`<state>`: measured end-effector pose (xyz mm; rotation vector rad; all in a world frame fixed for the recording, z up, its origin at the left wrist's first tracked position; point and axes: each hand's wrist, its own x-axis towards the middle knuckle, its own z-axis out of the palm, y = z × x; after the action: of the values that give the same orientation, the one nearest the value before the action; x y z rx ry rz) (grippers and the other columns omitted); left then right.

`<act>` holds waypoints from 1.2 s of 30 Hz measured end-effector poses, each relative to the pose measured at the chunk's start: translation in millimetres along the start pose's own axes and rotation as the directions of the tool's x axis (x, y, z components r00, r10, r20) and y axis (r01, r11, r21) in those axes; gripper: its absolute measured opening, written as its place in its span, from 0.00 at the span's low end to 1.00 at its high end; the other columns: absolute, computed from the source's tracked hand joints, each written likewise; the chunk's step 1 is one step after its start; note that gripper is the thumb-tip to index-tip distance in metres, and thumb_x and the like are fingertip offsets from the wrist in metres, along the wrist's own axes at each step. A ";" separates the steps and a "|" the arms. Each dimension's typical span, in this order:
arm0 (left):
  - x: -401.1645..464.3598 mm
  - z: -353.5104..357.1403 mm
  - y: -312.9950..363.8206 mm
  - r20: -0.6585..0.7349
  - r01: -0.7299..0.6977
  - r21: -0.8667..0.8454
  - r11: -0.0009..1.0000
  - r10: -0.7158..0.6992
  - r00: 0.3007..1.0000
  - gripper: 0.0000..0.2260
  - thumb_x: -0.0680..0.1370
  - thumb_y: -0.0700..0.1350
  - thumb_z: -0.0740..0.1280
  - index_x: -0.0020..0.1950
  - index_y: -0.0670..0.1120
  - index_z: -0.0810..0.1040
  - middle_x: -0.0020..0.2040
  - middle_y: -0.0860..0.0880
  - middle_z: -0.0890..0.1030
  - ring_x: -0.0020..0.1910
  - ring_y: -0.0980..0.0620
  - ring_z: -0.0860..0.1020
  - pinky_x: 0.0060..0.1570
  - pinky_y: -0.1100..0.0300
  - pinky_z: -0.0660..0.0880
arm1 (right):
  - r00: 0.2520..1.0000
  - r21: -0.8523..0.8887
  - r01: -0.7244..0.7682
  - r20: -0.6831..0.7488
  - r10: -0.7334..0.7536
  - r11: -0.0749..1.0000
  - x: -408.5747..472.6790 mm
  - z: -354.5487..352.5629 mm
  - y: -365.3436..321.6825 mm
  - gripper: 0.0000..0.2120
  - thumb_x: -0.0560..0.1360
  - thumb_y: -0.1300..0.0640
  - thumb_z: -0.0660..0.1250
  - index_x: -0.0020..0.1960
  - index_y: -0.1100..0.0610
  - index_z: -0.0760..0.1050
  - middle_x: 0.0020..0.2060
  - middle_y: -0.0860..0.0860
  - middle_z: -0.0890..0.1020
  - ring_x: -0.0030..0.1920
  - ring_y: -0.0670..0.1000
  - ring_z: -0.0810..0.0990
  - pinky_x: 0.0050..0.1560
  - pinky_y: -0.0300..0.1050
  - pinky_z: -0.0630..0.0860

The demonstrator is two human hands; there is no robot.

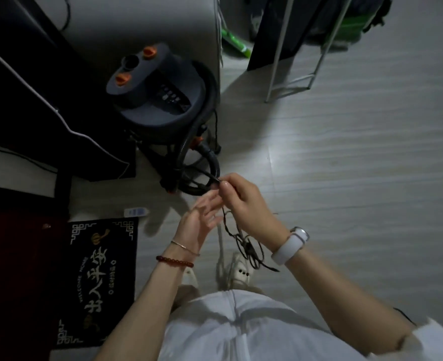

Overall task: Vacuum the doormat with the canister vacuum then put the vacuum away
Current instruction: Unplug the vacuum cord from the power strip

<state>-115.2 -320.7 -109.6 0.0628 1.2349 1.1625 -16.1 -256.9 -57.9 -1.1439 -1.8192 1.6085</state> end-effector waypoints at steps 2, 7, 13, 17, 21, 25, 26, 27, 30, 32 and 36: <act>-7.3 18.6 -1.4 0.075 0.077 0.005 0.997 -0.077 0.994 0.15 0.77 0.43 0.60 0.63 0.43 0.71 0.67 0.41 0.71 0.68 0.44 0.68 0.60 0.54 0.68 | 0.999 0.128 0.018 -0.032 -0.014 0.992 11.2 -4.1 -25.3 0.09 0.78 0.60 0.57 0.44 0.58 0.75 0.28 0.41 0.71 0.28 0.38 0.71 0.33 0.32 0.65; -22.7 25.7 4.6 0.176 -0.065 0.291 0.954 0.013 0.984 0.14 0.72 0.55 0.63 0.39 0.45 0.77 0.33 0.56 0.82 0.38 0.62 0.80 0.46 0.67 0.74 | 0.961 0.386 0.019 -0.262 0.090 0.923 50.6 -8.6 -66.3 0.12 0.80 0.65 0.55 0.40 0.59 0.72 0.26 0.51 0.68 0.22 0.40 0.67 0.27 0.32 0.68; -51.3 -35.3 26.0 0.002 -0.114 0.161 0.980 0.115 0.993 0.14 0.82 0.40 0.51 0.38 0.41 0.68 0.22 0.54 0.67 0.22 0.57 0.68 0.39 0.60 0.80 | 0.929 -0.030 -0.268 -0.271 0.250 0.963 76.8 6.7 -3.5 0.15 0.77 0.62 0.58 0.61 0.65 0.72 0.36 0.58 0.79 0.37 0.56 0.78 0.46 0.55 0.78; -66.8 -46.4 49.6 -0.010 -0.183 0.199 0.963 0.189 0.982 0.13 0.81 0.40 0.52 0.38 0.40 0.69 0.21 0.54 0.67 0.20 0.59 0.66 0.33 0.62 0.78 | 0.949 -0.177 -0.293 -0.171 0.264 0.940 61.3 19.9 10.0 0.14 0.75 0.64 0.56 0.52 0.59 0.79 0.30 0.53 0.78 0.34 0.53 0.76 0.39 0.49 0.76; -76.2 -59.7 71.9 -0.068 -0.286 0.294 0.912 0.318 0.946 0.14 0.81 0.40 0.53 0.37 0.41 0.70 0.20 0.55 0.65 0.20 0.60 0.63 0.30 0.65 0.74 | 0.970 -0.357 -0.180 0.093 0.226 0.917 50.0 25.5 8.8 0.13 0.75 0.64 0.56 0.53 0.56 0.77 0.34 0.53 0.78 0.37 0.54 0.77 0.42 0.51 0.76; -91.7 -62.4 89.2 -0.130 -0.333 0.252 0.908 0.373 0.919 0.14 0.81 0.41 0.54 0.37 0.41 0.71 0.20 0.56 0.64 0.19 0.61 0.61 0.25 0.68 0.70 | 0.886 -0.561 0.169 0.446 0.123 0.811 40.7 46.4 13.7 0.20 0.74 0.61 0.63 0.65 0.54 0.70 0.43 0.53 0.76 0.45 0.53 0.73 0.45 0.44 0.70; -95.9 -64.0 93.6 -0.149 -0.337 0.207 0.918 0.370 0.917 0.14 0.81 0.42 0.54 0.37 0.41 0.71 0.21 0.56 0.64 0.19 0.61 0.61 0.24 0.68 0.69 | 0.858 -0.558 0.233 0.503 0.102 0.796 41.4 55.6 15.0 0.20 0.74 0.59 0.64 0.66 0.54 0.69 0.49 0.54 0.74 0.50 0.53 0.72 0.49 0.44 0.70; -99.4 -66.6 97.5 -0.164 -0.342 0.167 0.925 0.368 0.915 0.14 0.80 0.43 0.54 0.38 0.41 0.71 0.21 0.56 0.64 0.19 0.61 0.60 0.24 0.68 0.69 | 0.826 -0.544 0.269 0.555 0.100 0.795 43.2 66.1 17.5 0.21 0.73 0.56 0.66 0.66 0.54 0.69 0.54 0.55 0.73 0.54 0.53 0.71 0.54 0.46 0.70; -108.5 -76.2 107.5 -0.215 -0.371 0.194 0.908 0.409 0.887 0.14 0.81 0.43 0.54 0.38 0.41 0.71 0.21 0.55 0.64 0.19 0.61 0.60 0.24 0.69 0.68 | 0.705 -0.411 0.301 0.703 0.090 0.860 45.6 100.6 18.5 0.26 0.73 0.53 0.68 0.70 0.51 0.65 0.63 0.55 0.70 0.63 0.53 0.68 0.65 0.49 0.66; -113.4 -84.2 110.1 -0.247 -0.402 0.270 0.875 0.466 0.850 0.14 0.81 0.42 0.53 0.37 0.41 0.71 0.21 0.55 0.64 0.19 0.60 0.61 0.25 0.69 0.69 | 0.667 -0.327 0.264 0.741 0.073 0.907 44.0 122.8 11.8 0.28 0.74 0.54 0.68 0.72 0.51 0.62 0.66 0.54 0.70 0.65 0.53 0.68 0.67 0.48 0.64; -125.0 -99.8 109.1 -0.365 -0.430 0.212 0.878 0.479 0.799 0.14 0.81 0.42 0.53 0.38 0.41 0.71 0.21 0.55 0.65 0.20 0.60 0.62 0.26 0.68 0.70 | 0.642 -0.264 0.280 0.766 0.024 0.923 42.8 153.2 2.7 0.21 0.75 0.57 0.67 0.67 0.57 0.70 0.63 0.55 0.75 0.62 0.52 0.71 0.60 0.35 0.65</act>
<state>-245.4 -410.5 2.2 0.2283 1.7246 1.5741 -159.0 -311.4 -101.5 -0.4018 -2.7577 1.8720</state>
